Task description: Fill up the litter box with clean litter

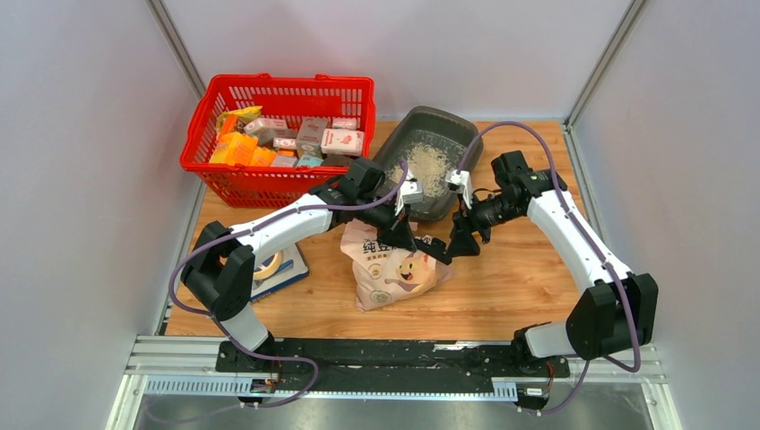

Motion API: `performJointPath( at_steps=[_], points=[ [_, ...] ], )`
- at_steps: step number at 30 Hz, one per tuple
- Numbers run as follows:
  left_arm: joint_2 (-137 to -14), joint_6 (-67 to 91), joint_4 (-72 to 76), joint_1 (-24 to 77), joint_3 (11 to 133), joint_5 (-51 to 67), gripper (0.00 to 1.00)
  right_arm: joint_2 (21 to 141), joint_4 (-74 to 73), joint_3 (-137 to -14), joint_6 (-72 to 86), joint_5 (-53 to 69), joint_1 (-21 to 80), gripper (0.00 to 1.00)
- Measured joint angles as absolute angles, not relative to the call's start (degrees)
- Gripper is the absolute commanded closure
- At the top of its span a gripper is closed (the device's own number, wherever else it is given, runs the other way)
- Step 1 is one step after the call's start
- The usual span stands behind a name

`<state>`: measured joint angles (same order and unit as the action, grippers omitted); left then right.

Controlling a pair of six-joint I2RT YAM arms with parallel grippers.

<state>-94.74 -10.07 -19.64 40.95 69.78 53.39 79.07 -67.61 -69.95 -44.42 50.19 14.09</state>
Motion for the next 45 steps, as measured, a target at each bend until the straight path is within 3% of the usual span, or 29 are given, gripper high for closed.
performJointPath(
  at_steps=[8,17,26,27,29,30,33,36,45],
  points=[
    [-94.7,-10.2,-19.7,40.9,69.8,53.5,1.0,82.2,-66.3,-70.0,-44.0,53.7,15.8,0.33],
    [-94.8,-10.1,-19.7,40.9,69.8,53.5,1.0,83.6,-64.4,-70.0,-43.9,54.6,17.9,0.4],
    [-95.0,-9.9,-19.6,40.9,69.8,53.8,0.99,84.1,-62.8,-70.0,-43.7,54.5,19.3,0.56],
    [-95.0,-9.9,-19.6,40.9,69.8,53.9,0.99,84.2,-62.7,-70.0,-43.6,54.3,19.3,0.61],
    [-95.0,-9.9,-19.6,40.9,69.8,53.9,0.94,84.3,-62.4,-70.0,-43.6,54.0,19.4,0.71],
    [-95.0,-9.9,-19.6,40.9,69.8,53.9,0.85,84.3,-62.3,-70.0,-43.6,53.7,19.4,0.86],
    [-95.4,-9.7,-19.9,40.9,70.0,53.6,0.68,84.3,-62.7,-70.0,-44.1,53.5,19.4,1.0],
    [-95.6,-9.7,-20.7,40.8,70.6,53.6,0.61,84.3,-64.1,-70.4,-44.8,53.5,19.3,1.0],
    [-95.5,-11.2,-23.2,38.1,71.4,53.3,0.6,84.3,-74.7,-80.5,-52.4,53.2,16.2,1.0]
  ],
)
